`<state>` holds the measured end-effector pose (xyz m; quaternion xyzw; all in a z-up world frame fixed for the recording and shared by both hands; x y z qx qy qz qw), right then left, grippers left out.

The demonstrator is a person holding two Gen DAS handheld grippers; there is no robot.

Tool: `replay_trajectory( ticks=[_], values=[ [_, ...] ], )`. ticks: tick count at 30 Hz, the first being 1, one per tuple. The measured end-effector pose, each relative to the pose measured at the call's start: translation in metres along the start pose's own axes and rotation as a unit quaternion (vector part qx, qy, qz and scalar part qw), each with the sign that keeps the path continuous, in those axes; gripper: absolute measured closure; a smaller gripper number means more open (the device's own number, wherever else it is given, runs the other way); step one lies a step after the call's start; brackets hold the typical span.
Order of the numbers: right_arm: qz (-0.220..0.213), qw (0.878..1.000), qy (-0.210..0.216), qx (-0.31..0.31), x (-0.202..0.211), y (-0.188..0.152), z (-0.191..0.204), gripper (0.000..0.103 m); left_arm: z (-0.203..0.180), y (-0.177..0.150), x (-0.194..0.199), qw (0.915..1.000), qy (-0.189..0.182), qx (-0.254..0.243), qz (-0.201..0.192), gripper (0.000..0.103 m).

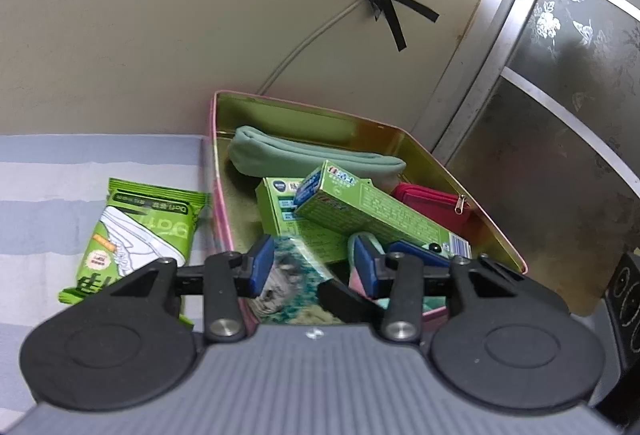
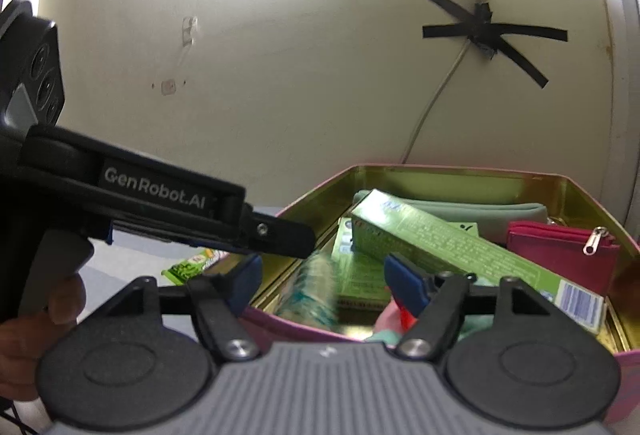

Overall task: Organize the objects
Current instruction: 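Lower the tissue pack into the tin and open both grippers, then move both grippers to the green snack bag on the bed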

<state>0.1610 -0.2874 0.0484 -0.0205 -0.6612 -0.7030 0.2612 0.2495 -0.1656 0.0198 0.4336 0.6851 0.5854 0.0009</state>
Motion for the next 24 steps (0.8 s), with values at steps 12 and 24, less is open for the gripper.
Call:
replay_trajectory(
  ticks=[12,24],
  values=[
    [-0.017,0.999,0.001,-0.045,0.04,-0.014,0.015,0.033,0.007,-0.019,0.054,0.9934,0.1,-0.049,-0.029,0.055],
    [0.003,0.999,0.015,-0.044,0.057,-0.028,0.049,0.033,0.035,-0.046,0.086,0.9823,0.17,-0.072,-0.035,0.053]
  ],
)
Point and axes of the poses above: each gripper's, at about its wrist camera, not at the fingertips, and x roughly against the way its jaws point, z to its left, y to its top, the point moved 6 cm from there along -x, roughly the way its jaws point, and after that the axes turned 2 degrees about -x, right-handed, at the moved point
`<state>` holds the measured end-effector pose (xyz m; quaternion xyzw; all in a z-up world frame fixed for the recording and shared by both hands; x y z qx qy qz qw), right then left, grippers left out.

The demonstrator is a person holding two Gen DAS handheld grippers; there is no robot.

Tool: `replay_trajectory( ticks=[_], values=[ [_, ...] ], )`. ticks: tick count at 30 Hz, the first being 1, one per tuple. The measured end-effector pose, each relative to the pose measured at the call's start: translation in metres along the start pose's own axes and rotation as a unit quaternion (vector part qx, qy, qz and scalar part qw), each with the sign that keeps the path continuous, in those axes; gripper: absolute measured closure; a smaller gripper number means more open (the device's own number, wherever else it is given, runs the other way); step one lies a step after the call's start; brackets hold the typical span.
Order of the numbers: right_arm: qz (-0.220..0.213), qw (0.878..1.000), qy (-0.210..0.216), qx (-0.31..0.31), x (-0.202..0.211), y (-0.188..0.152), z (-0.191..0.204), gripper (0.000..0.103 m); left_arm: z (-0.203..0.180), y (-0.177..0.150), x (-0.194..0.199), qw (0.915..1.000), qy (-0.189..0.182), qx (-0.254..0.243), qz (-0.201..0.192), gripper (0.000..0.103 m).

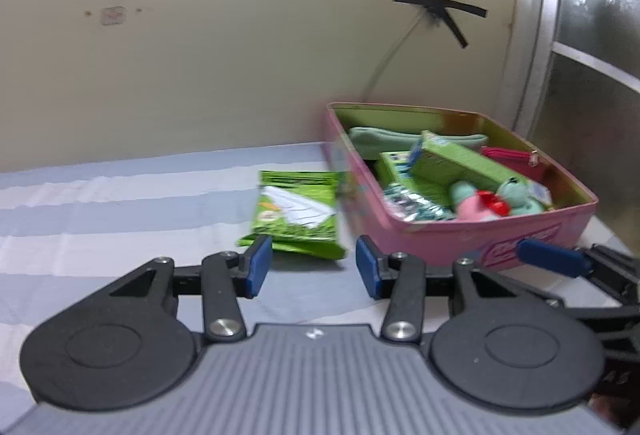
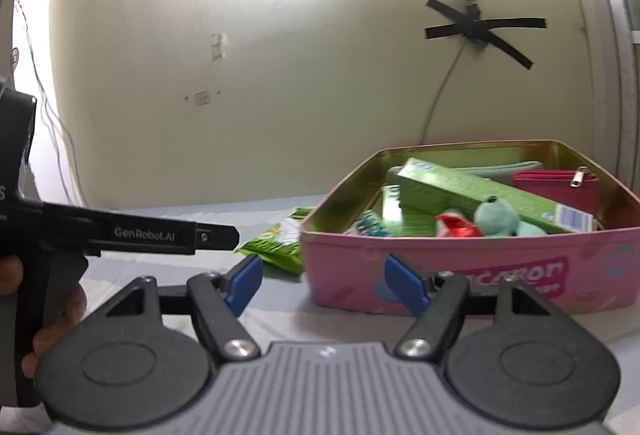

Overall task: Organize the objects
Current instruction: 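Move both grippers to the green snack bag on the bed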

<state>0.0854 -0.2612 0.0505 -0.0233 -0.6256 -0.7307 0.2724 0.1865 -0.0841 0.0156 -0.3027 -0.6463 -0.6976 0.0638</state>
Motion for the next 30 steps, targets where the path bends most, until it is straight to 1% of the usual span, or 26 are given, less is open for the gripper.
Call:
replay_trajectory(
  ticks=[5,9,14,17,21,24,25,27,29,30],
  values=[
    [0.011,1.0,0.013,0.022,-0.007,-0.002,0.024,0.033,0.026,-0.008,0.008,0.9994,0.035,-0.002,-0.002,0.052],
    [0.027,0.998,0.024,0.047,-0.017,-0.011,0.048,0.033,0.049,-0.015,0.01,0.9982,0.06,0.004,0.001,0.052],
    [0.048,0.995,0.033,0.077,-0.033,-0.019,0.074,0.033,0.083,-0.025,0.004,0.9961,0.087,0.016,0.006,0.051],
    [0.059,0.993,0.035,0.097,-0.045,-0.022,0.087,0.033,0.103,-0.032,0.0,0.9943,0.103,0.029,0.008,0.051],
    [0.072,0.988,0.031,0.134,-0.066,-0.021,0.104,0.033,0.132,-0.043,-0.005,0.9912,0.115,0.065,0.011,0.051],
    [0.09,0.982,0.032,0.165,-0.091,-0.004,0.115,0.033,0.151,-0.052,-0.006,0.9882,0.111,0.104,0.014,0.051],
    [0.098,0.979,0.028,0.175,-0.103,0.007,0.117,0.033,0.155,-0.054,-0.006,0.987,0.103,0.123,0.016,0.051],
    [0.118,0.975,0.009,0.186,-0.134,0.034,0.116,0.033,0.161,-0.054,-0.002,0.9853,0.091,0.144,0.008,0.051],
    [0.165,0.971,-0.011,0.172,-0.175,0.057,0.107,0.033,0.161,-0.055,0.001,0.9846,0.084,0.153,0.005,0.051],
    [0.189,0.97,-0.022,0.152,-0.196,0.067,0.1,0.033,0.16,-0.056,0.002,0.9848,0.082,0.153,0.003,0.051]
  ],
)
Point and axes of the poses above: each gripper's, at about its wrist camera, not at the fingertips, and x roughly against the way its jaws point, z to its left, y to its top, the point moved 6 cm from there along -x, roughly the way its jaws point, and after that the axes turned 2 degrees about -x, right-handed, at the moved point
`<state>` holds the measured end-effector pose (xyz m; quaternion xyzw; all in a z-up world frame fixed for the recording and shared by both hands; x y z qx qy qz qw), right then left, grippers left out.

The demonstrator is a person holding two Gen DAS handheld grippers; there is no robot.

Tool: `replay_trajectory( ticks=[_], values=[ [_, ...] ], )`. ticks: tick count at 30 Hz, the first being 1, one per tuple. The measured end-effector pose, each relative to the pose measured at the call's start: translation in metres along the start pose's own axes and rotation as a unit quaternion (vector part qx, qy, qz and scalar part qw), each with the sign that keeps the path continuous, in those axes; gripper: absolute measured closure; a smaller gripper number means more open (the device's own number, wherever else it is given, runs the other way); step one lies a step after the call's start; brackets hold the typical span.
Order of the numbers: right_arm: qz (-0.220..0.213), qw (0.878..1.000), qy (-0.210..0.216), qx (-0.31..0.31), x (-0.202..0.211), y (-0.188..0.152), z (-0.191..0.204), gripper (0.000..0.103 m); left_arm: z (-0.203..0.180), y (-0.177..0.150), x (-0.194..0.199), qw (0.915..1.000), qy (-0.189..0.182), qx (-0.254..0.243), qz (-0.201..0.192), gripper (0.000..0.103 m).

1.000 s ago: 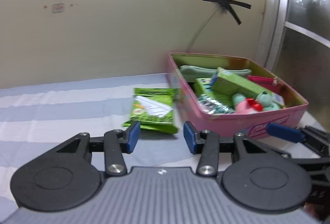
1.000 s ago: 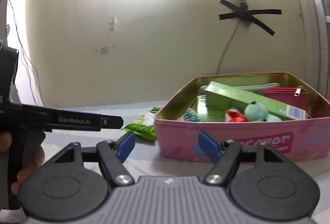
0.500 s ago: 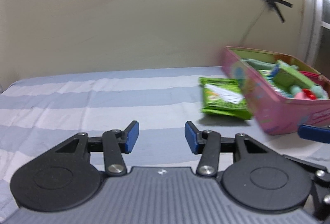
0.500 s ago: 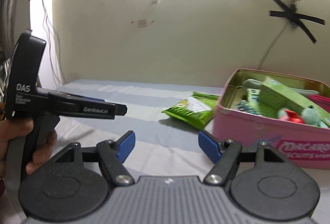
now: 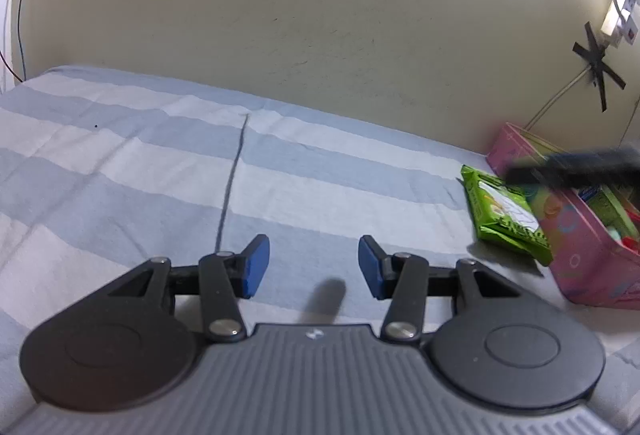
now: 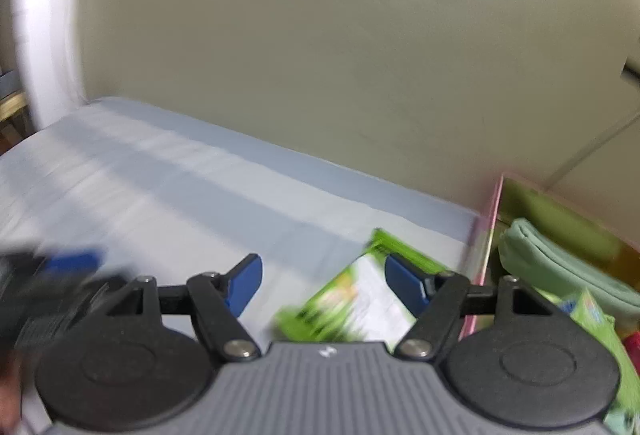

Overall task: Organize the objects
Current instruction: 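Move both grippers to the green snack bag on the bed, then close both grippers on the green snack bag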

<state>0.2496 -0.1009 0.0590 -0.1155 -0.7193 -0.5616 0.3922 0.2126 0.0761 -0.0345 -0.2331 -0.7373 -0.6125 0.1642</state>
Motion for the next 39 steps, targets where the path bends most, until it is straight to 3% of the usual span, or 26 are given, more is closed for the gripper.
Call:
replay_trajectory(
  ticks=[4,8,10,13,15,18,19,23,26,27,28,30,32,35,39],
  values=[
    [0.082,0.994,-0.02,-0.062,-0.059,0.029,-0.031,0.032,-0.006,0.0,0.001,1.0,-0.005,-0.007,-0.003,0.051],
    [0.141,0.986,-0.036,-0.086,-0.094,0.027,-0.047,0.032,0.001,0.001,-0.005,0.9999,-0.013,0.002,0.005,0.05],
    [0.148,0.985,-0.052,-0.068,-0.1,0.027,-0.046,0.03,0.004,0.001,-0.006,0.9998,-0.017,0.011,0.009,0.05],
    [0.167,0.984,-0.044,-0.04,-0.102,0.02,-0.035,0.017,0.008,0.002,-0.007,0.9995,-0.019,0.024,0.009,0.05],
    [0.178,0.983,-0.044,-0.002,-0.098,0.011,-0.023,0.018,0.01,0.002,-0.008,0.9993,-0.019,0.032,0.008,0.05],
    [0.201,0.979,0.023,-0.01,-0.084,-0.007,-0.004,0.034,0.013,0.002,-0.009,0.9989,-0.019,0.043,0.005,0.05],
    [0.205,0.978,0.045,-0.013,-0.077,-0.014,0.003,0.034,0.014,0.003,-0.009,0.9987,-0.02,0.047,0.004,0.05],
    [0.186,0.978,0.094,0.031,-0.035,-0.052,0.038,0.029,0.023,0.004,-0.006,0.997,-0.029,0.072,-0.004,0.05],
    [0.145,0.977,0.137,0.073,0.01,-0.083,0.061,0.03,0.02,0.005,-0.004,0.9946,-0.064,0.08,-0.01,0.05],
    [0.111,0.981,0.145,0.065,0.03,-0.092,0.062,0.027,0.017,0.006,-0.002,0.9942,-0.075,0.076,-0.015,0.049],
    [0.077,0.985,0.147,0.048,0.048,-0.1,0.059,0.016,0.012,0.006,0.0,0.9934,-0.089,0.07,-0.02,0.048],
    [-0.006,0.992,0.122,0.018,0.088,-0.121,0.051,0.003,0.0,0.004,0.004,0.9903,-0.125,0.057,-0.017,0.044],
    [-0.062,0.993,0.095,0.01,0.114,-0.145,0.043,0.002,-0.012,0.001,0.009,0.9876,-0.15,0.044,-0.011,0.044],
    [-0.073,0.994,0.087,-0.002,0.129,-0.185,0.038,0.003,-0.024,-0.003,0.017,0.9842,-0.172,0.04,0.003,0.044],
    [-0.044,0.99,0.133,-0.03,0.125,-0.21,0.035,0.003,-0.034,-0.02,0.025,0.9796,-0.191,0.048,0.041,0.044]
  ],
)
Point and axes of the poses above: each gripper's, at about its wrist camera, not at the fingertips, and x roughly against the way its jaws point, z to its left, y to its top, the point moved 6 cm from there along -x, roughly the way its jaws point, and after that the axes turned 2 degrees about -x, right-handed, at the moved point
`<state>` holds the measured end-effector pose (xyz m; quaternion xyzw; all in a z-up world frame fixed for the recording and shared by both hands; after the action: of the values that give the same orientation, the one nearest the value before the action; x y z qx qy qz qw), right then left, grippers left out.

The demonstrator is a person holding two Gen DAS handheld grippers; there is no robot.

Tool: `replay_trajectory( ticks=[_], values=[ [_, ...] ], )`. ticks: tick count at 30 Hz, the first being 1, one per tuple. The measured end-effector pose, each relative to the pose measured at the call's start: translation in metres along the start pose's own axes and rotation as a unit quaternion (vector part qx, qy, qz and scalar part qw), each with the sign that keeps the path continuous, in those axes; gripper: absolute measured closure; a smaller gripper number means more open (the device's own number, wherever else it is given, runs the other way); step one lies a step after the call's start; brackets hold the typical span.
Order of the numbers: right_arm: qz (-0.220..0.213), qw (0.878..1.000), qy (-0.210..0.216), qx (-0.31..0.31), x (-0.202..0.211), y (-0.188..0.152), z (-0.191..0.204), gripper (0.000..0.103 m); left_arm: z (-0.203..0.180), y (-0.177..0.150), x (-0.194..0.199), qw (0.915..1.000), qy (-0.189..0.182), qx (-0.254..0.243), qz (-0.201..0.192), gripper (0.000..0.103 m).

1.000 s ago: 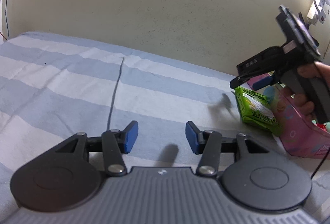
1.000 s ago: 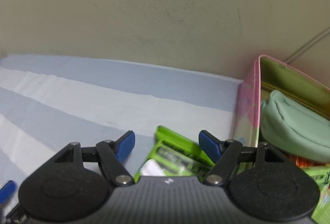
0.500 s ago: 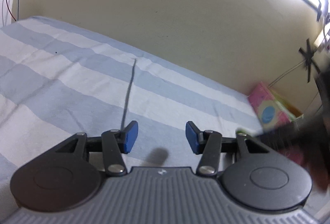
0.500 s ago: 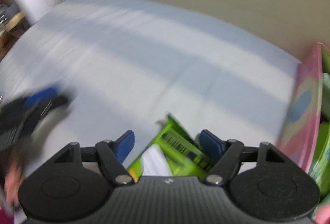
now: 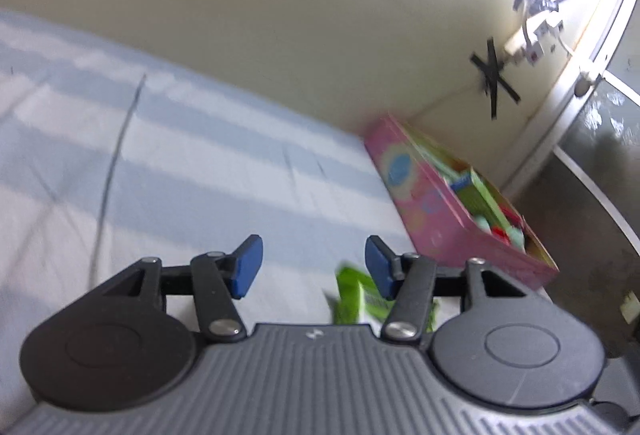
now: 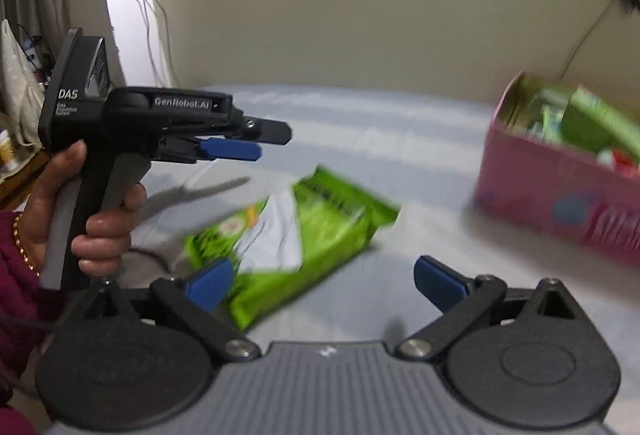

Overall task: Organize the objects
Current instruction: 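Close both grippers on the green snack bag, then carry the green snack bag over the pink tin and lower it inside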

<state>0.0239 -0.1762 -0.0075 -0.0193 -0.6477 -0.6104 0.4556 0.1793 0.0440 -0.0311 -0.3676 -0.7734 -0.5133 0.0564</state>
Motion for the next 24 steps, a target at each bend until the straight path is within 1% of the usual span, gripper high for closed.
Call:
replay_trajectory(
  ticks=[4,6,7,9,11,16,18,20,22,24],
  values=[
    [0.008,1.0,0.005,0.025,-0.011,-0.004,0.012,0.003,-0.016,-0.02,-0.001,0.9992,-0.004,-0.02,0.035,0.044],
    [0.013,0.999,0.012,0.03,-0.019,-0.003,0.017,0.003,-0.019,-0.022,-0.002,0.9985,-0.011,-0.028,0.045,0.044],
    [0.015,0.999,0.013,0.032,-0.021,0.001,0.011,0.002,-0.022,-0.024,-0.003,0.9981,-0.014,-0.031,0.051,0.044],
    [0.021,0.999,0.014,0.032,-0.027,0.003,0.012,0.002,-0.024,-0.027,-0.004,0.9973,-0.017,-0.033,0.063,0.044],
    [0.023,0.999,0.02,0.033,-0.034,0.006,0.011,0.002,-0.027,-0.032,-0.004,0.9969,-0.018,-0.038,0.067,0.044],
    [0.031,0.998,0.029,0.047,-0.042,0.005,0.025,0.005,-0.035,-0.037,-0.006,0.9959,-0.019,-0.047,0.074,0.047],
    [0.028,0.998,0.031,0.055,-0.045,0.007,0.029,0.007,-0.038,-0.038,-0.007,0.9953,-0.015,-0.057,0.077,0.047],
    [0.023,0.998,0.029,0.052,-0.048,0.009,0.028,0.012,-0.041,-0.037,-0.009,0.9947,-0.001,-0.067,0.078,0.046],
    [0.013,0.999,0.032,0.041,-0.047,0.012,0.022,0.025,-0.041,-0.032,-0.011,0.9952,0.005,-0.059,0.077,0.047],
    [-0.004,0.999,0.032,0.027,-0.042,0.017,0.016,0.029,-0.047,-0.023,-0.012,0.9962,0.001,-0.05,0.072,0.048]
  ],
)
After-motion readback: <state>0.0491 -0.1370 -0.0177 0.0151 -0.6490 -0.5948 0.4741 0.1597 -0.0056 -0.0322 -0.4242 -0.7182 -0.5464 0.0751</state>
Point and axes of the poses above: each gripper's, at about its wrist camera, not at the fingertips, and x roughly against the way its jaws point, z to its left, y to its top, the point moved 6 cm from there along -x, roughly the way its jaws point, and after that the axes turned 2 degrees about -x, right-handed, at the moved point
